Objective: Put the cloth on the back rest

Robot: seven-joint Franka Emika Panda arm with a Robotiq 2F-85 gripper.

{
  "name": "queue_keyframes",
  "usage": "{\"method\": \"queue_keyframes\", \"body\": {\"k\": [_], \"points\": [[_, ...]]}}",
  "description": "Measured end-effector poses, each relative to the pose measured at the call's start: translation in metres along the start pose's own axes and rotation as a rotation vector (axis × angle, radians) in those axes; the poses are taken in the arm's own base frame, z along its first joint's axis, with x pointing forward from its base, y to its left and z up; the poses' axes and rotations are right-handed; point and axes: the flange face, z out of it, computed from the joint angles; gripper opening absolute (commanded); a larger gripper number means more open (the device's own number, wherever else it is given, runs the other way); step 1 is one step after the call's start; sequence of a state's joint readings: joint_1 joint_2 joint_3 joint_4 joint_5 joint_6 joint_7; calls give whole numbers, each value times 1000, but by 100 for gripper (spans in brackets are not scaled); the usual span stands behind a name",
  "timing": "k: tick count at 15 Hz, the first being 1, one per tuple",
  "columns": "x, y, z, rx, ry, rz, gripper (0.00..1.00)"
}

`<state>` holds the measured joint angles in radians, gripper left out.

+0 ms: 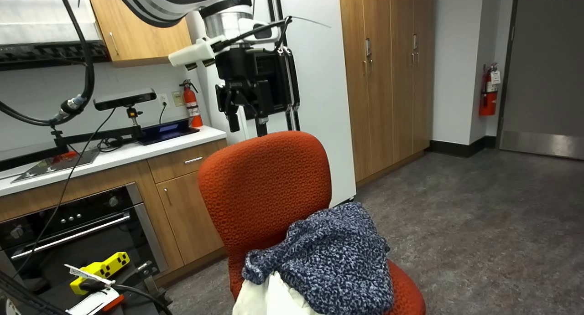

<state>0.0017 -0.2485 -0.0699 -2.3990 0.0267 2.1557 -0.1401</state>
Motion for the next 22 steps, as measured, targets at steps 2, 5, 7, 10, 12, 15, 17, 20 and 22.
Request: {"method": "queue_keyframes", "body": {"k": [2, 5, 7, 10, 12, 15, 17, 20, 22], "points": [[0, 0, 0, 0, 0, 0, 100], [0, 0, 0, 0, 0, 0, 100], [0, 0, 0, 0, 0, 0, 100], [0, 0, 0, 0, 0, 0, 100], [0, -1, 1, 0, -2, -1, 100], [-2, -20, 22, -12, 13, -13, 100], [-1, -50, 59, -25, 43, -22, 100], [10, -77, 113, -59, 86, -30, 100], [21, -84, 141, -93, 104, -22, 100]]}}
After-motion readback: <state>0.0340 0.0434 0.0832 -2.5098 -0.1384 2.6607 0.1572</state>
